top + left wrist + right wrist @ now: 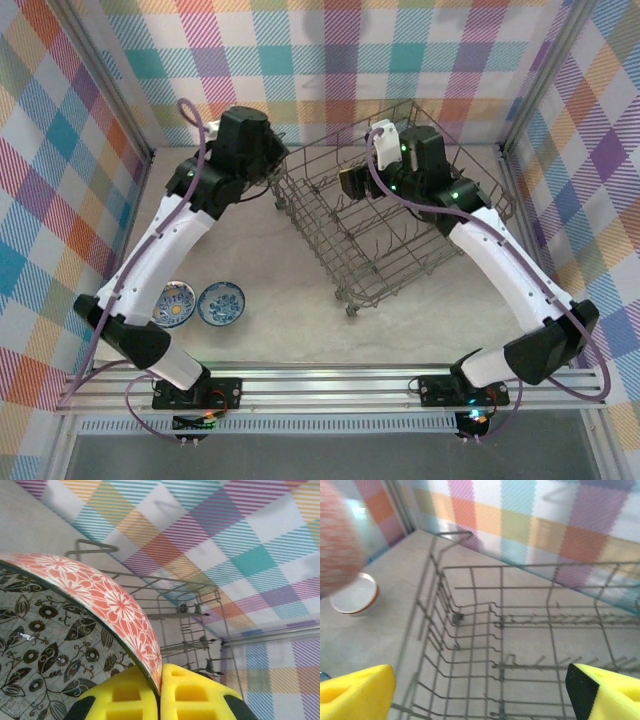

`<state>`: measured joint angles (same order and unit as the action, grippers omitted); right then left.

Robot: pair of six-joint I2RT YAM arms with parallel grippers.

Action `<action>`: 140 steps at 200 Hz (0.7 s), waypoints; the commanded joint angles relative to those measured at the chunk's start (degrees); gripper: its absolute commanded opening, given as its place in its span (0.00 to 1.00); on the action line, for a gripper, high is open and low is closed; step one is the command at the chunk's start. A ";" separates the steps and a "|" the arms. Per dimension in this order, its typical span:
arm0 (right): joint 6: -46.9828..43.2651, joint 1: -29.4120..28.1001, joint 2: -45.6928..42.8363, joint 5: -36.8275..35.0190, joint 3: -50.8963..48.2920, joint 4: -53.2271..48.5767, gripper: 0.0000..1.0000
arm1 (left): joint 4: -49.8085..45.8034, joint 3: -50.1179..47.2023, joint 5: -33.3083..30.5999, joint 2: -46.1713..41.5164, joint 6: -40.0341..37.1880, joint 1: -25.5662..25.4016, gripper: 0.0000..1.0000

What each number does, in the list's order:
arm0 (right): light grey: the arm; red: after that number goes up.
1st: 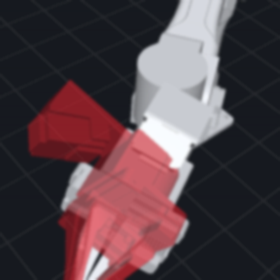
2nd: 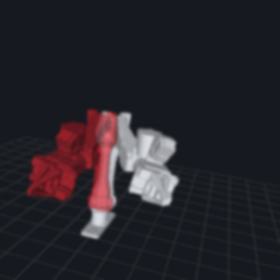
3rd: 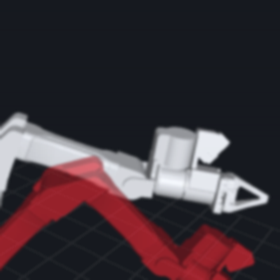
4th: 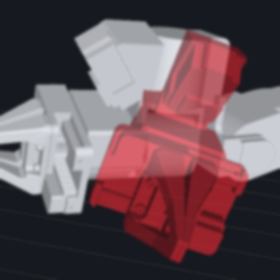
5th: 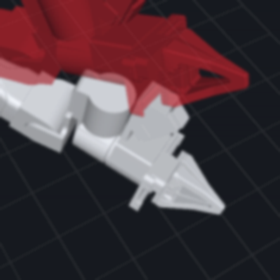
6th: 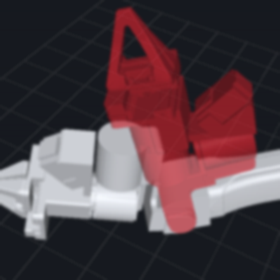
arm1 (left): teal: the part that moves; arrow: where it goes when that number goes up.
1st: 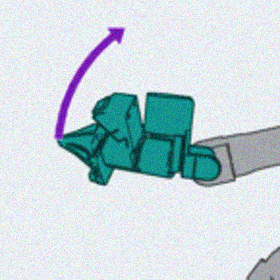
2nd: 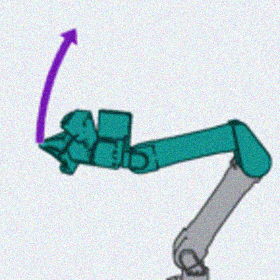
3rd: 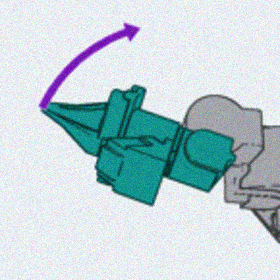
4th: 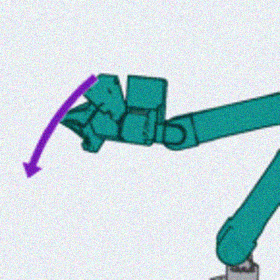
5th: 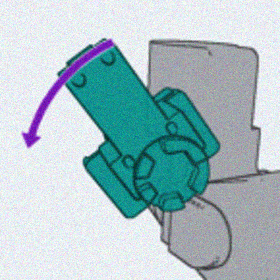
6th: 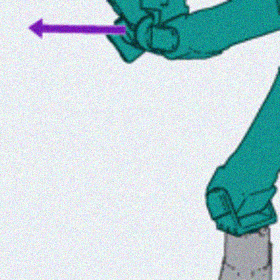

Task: Load the bowls into the dish rack

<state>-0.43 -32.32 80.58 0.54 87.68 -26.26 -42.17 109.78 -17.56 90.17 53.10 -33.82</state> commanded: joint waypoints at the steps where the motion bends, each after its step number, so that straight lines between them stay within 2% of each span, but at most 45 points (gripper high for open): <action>1: 0.96 -1.56 -1.55 2.69 -2.82 8.24 0.87 | 4.45 5.62 -2.97 2.27 -0.66 -1.78 0.00; 16: 2.01 -2.02 -1.20 4.15 -3.02 10.24 0.83 | 4.82 7.53 -2.54 3.95 -0.48 -2.76 0.00; 74: 5.93 -3.33 2.11 7.99 -1.81 14.15 0.77 | 4.14 12.91 -1.52 8.11 1.11 -4.13 0.00; 110: 6.34 -5.97 5.07 2.91 -1.28 17.65 0.71 | 3.06 16.19 -0.45 11.20 3.66 -4.19 0.00; 140: 9.30 -7.44 6.38 -3.36 -4.30 26.08 0.62 | 2.98 17.91 -0.04 13.03 5.89 -4.32 0.00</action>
<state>5.76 -38.54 86.13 3.07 85.32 -9.98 -41.67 124.40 -17.47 102.30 56.62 -37.43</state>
